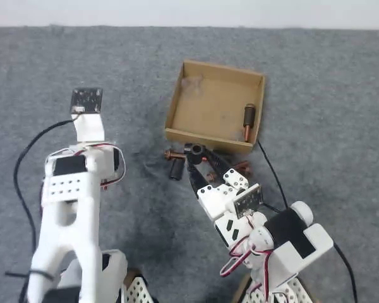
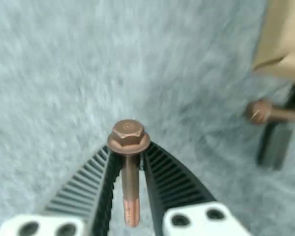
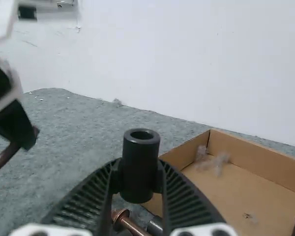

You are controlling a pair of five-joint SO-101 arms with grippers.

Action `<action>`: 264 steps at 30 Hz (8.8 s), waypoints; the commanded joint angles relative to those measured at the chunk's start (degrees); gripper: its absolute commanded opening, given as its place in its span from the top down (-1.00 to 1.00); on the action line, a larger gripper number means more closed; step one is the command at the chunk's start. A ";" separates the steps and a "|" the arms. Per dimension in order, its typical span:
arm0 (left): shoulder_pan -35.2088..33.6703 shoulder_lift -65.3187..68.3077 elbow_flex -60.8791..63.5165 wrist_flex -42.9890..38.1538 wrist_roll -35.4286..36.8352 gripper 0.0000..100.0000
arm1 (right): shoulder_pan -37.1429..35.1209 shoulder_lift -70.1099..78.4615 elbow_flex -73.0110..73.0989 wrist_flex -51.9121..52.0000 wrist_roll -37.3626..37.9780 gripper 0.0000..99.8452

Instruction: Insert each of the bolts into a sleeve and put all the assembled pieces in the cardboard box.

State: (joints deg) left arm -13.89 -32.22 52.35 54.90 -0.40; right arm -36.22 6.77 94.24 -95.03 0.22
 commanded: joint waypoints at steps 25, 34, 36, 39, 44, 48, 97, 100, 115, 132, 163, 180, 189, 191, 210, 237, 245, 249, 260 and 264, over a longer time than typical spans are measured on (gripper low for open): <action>5.54 -42.02 7.08 -30.42 16.53 0.98 | -5.41 -0.66 1.41 0.40 0.79 0.99; 16.18 -42.02 10.15 -31.21 19.08 0.98 | -7.87 -0.66 1.41 0.40 0.97 0.99; 20.04 -42.02 11.38 -31.21 19.08 0.98 | -7.87 -0.66 1.41 0.40 0.97 0.99; 24.00 -42.02 13.32 -31.21 18.99 0.98 | -7.87 -0.66 1.41 0.40 0.97 0.99; 27.96 -42.37 16.57 -31.21 18.99 0.98 | -7.96 -0.66 1.41 0.31 0.97 0.99; 30.42 -42.20 17.19 -31.30 18.99 0.98 | -7.96 -0.66 1.41 0.31 0.97 0.99; 34.20 -53.36 23.96 -26.73 13.63 0.98 | -7.60 -0.48 1.41 1.63 0.97 0.99; 36.22 -53.45 23.96 -26.46 13.63 0.98 | -7.60 -0.48 1.41 1.63 0.97 0.99; 38.42 -54.33 23.25 -21.89 13.27 0.98 | -7.52 -0.48 1.41 1.63 0.97 0.99; 35.08 -54.07 23.78 -21.98 13.36 0.98 | -7.52 -0.48 1.41 1.54 0.97 0.99; 35.08 -54.33 33.71 -21.54 13.27 0.98 | -5.93 -0.75 1.41 1.19 0.97 0.99; 35.08 -54.33 33.63 -16.70 13.63 0.80 | -4.62 -0.66 1.41 1.19 0.97 0.99; 35.08 -54.33 33.63 -16.88 13.63 0.80 | -4.35 -0.57 1.41 1.19 0.97 0.99; 35.08 -54.33 33.45 -16.97 13.63 0.80 | -4.35 -0.57 1.41 1.19 0.97 0.99; 34.64 -54.33 33.63 -16.70 13.54 0.69 | -4.35 -0.48 1.41 1.45 0.97 0.99; 34.64 -60.57 31.60 -13.98 13.36 0.65 | -4.35 -0.48 1.32 1.63 0.97 0.99; 33.76 -71.30 26.07 -4.31 13.19 0.85 | -4.35 -0.48 1.32 1.63 0.97 0.99; 26.64 -71.65 26.24 -6.68 13.19 0.86 | -3.82 -0.48 1.32 1.63 0.97 0.99; 4.75 -72.35 28.44 -10.55 13.54 0.86 | -1.89 -0.40 0.70 1.71 0.97 0.99; 3.78 -72.35 35.47 -10.64 13.27 0.90 | -1.80 -0.40 0.70 1.71 0.97 0.99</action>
State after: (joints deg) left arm -8.97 -103.16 83.56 46.02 13.14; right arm -39.12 6.77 94.24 -93.45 0.31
